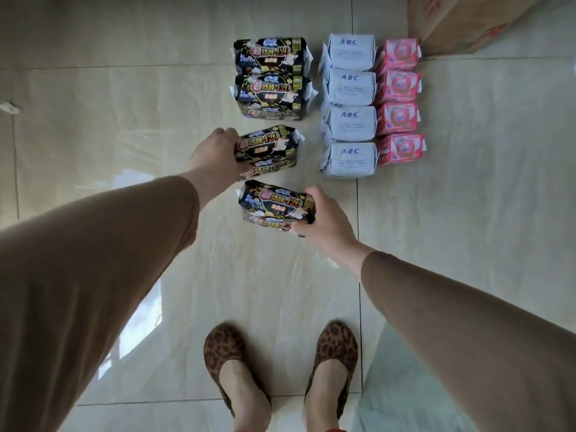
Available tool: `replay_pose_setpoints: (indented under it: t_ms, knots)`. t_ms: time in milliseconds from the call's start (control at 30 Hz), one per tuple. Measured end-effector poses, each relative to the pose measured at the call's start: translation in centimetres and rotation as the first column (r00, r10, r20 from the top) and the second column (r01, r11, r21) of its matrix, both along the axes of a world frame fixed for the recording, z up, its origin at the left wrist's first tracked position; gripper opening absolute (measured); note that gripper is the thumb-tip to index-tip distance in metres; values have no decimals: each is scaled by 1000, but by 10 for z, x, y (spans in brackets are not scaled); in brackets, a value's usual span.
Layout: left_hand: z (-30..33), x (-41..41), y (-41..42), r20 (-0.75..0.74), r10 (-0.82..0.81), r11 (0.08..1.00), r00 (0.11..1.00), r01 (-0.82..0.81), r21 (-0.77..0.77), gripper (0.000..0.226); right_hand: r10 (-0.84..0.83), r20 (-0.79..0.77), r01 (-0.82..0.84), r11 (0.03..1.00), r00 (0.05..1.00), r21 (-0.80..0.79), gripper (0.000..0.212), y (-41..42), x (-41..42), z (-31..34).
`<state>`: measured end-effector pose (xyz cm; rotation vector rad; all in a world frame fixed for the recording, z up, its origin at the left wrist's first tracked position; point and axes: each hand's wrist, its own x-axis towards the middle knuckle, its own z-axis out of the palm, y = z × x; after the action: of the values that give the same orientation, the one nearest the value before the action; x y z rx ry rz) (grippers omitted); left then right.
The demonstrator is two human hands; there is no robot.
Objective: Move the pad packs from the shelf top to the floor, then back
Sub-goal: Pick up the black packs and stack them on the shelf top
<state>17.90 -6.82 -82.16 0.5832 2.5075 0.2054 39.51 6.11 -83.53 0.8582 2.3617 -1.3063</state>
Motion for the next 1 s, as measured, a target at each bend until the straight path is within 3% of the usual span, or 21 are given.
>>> replay_pose_setpoints:
  t_ms: [167,367,700,867,1000]
  knots:
    - [109,12,-36,40,73,994,997,-76,85,45,-138,9,136,970,990,-200,56,25,22,116]
    - [318,8,-55,32,106,959,994,-111,261,47,-182,-52,155,931,982,-330,53,47,-6,323]
    - [663,-35,-77,-178,109,865,978,-6,501,52,-104,-299,19,962,949,-274,64,55,-69,692]
    - [775,-80,-62,-345,64,813,937,151,562,47,-119,-460,14,974,880,-226,64,73,-106,792]
    - [827,-125,-25,-408,52,798,911,208,565,43,-140,-543,17,974,828,-225,55,104,-140,830]
